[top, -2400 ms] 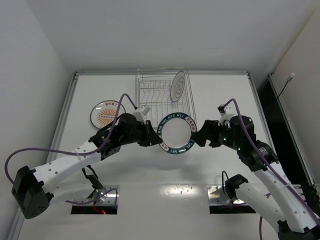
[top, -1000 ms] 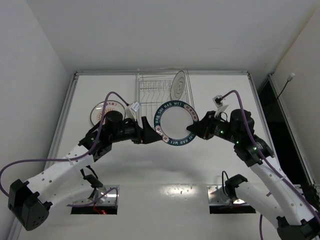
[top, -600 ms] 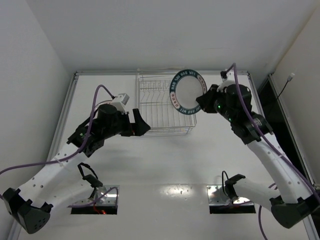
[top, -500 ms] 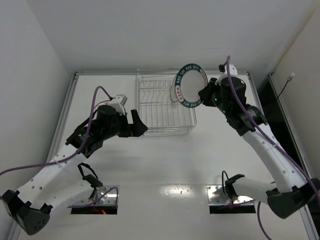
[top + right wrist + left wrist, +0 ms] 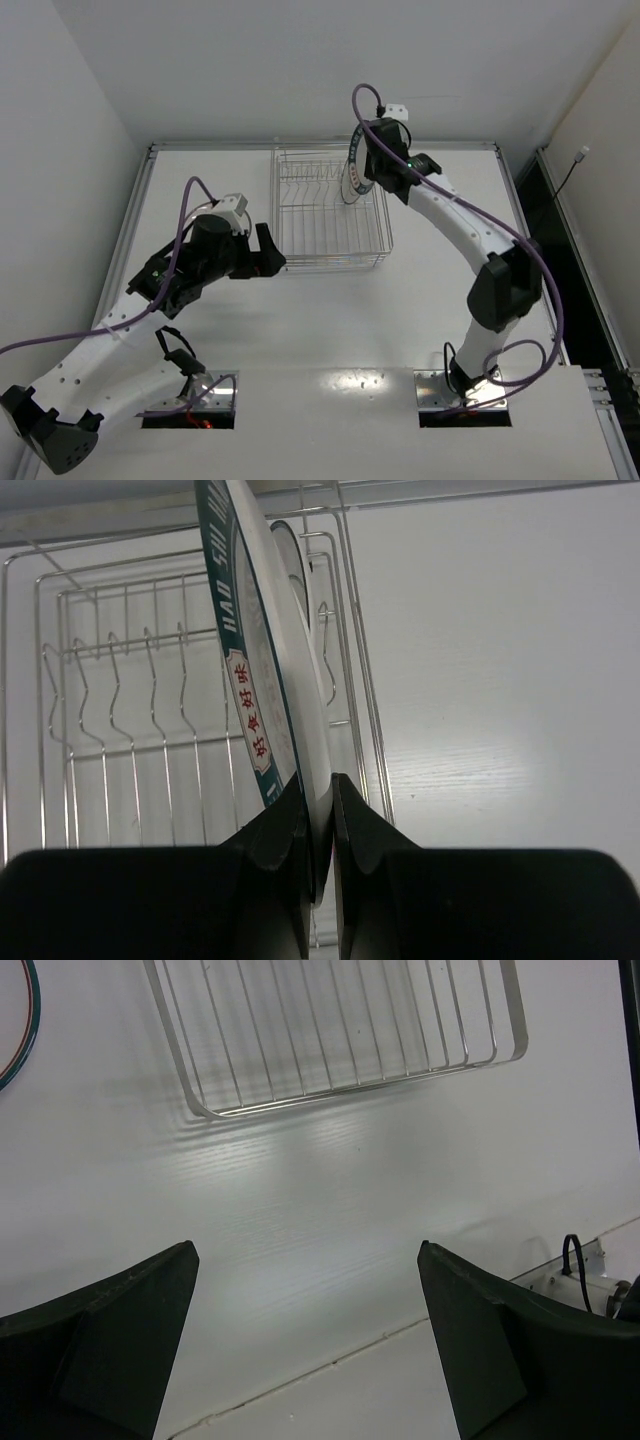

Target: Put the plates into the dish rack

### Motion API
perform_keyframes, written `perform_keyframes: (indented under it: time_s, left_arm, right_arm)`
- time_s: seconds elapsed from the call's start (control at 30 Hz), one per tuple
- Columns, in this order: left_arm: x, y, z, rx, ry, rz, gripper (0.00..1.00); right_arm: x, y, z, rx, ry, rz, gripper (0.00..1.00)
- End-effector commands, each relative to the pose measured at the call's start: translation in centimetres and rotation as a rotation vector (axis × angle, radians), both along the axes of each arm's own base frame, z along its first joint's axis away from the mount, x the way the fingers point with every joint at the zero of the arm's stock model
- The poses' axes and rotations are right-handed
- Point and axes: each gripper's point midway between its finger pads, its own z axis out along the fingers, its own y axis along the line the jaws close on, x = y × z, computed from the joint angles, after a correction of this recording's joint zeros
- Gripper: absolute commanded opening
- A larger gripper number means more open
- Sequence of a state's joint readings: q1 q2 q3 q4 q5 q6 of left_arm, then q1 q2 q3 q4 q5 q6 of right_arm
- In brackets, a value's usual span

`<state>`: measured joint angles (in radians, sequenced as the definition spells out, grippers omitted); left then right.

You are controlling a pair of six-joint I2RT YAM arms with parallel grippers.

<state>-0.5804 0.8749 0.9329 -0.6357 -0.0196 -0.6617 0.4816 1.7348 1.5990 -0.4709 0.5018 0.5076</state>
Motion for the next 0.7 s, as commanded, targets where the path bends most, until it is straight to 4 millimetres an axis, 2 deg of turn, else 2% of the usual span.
perform_keyframes:
  time_s: [0.0, 0.07, 0.1, 0.17, 0.2, 0.27, 0.3, 0.33, 0.4, 0.47, 0.5, 0.57, 0.6, 0.67]
  left_arm:
    - [0.4, 0.5, 1.2, 0.008, -0.024, 0.013, 0.9]
    - [0.5, 0.4, 1.9, 0.004, -0.031, 0.013, 0.9]
    - [0.3, 0.5, 1.7, 0.01, -0.022, 0.013, 0.9]
    - [0.4, 0.4, 2.1, 0.01, -0.022, 0.013, 0.9]
    - [0.4, 0.4, 2.1, 0.01, -0.022, 0.013, 0.9]
    - [0.3, 0.3, 2.2, 0.006, -0.019, 0.006, 0.9]
    - [0.3, 0.3, 2.2, 0.006, -0.019, 0.006, 0.9]
    - [0.3, 0.3, 2.2, 0.006, -0.019, 0.006, 0.9]
    - [0.3, 0.3, 2.1, 0.012, -0.023, 0.001, 0.9]
    - [0.3, 0.3, 2.1, 0.012, -0.023, 0.001, 0.9]
    - [0.4, 0.3, 1.9, 0.017, -0.015, 0.0, 0.91]
    - [0.4, 0.3, 1.5, 0.022, -0.008, 0.0, 0.91]
    - [0.5, 0.2, 1.2, 0.028, 0.001, 0.0, 0.91]
    - [0.7, 0.3, 0.9, 0.038, 0.008, 0.008, 0.91]
  right_arm:
    - [3.1, 0.2, 4.2, -0.013, -0.13, -0.067, 0.0]
    - [3.9, 0.6, 3.0, -0.026, -0.108, -0.066, 0.0]
    - [4.3, 1.4, 1.6, -0.039, -0.084, -0.056, 0.0]
    - [5.0, 1.8, 1.0, -0.04, -0.084, -0.056, 0.0]
    - [5.4, 2.0, 0.1, -0.047, -0.071, -0.055, 0.0]
    - [6.0, 2.1, -0.5, -0.057, -0.065, -0.064, 0.0]
    - [6.5, 2.3, -0.1, -0.055, -0.078, -0.072, 0.0]
    - [6.8, 2.4, -1.4, -0.07, -0.053, -0.071, 0.0]
    - [7.2, 2.6, -1.4, -0.081, -0.052, -0.065, 0.0]
    - [7.5, 2.7, -2.8, -0.103, -0.029, -0.058, 0.0]
    - [7.5, 2.7, -2.8, -0.103, -0.029, -0.058, 0.0]
    - [7.6, 3.0, -4.1, -0.11, -0.006, -0.05, 0.0]
    - [7.4, 3.4, -5.5, -0.128, 0.024, -0.039, 0.0]
    - [7.5, 3.5, -6.2, -0.126, 0.037, -0.044, 0.0]
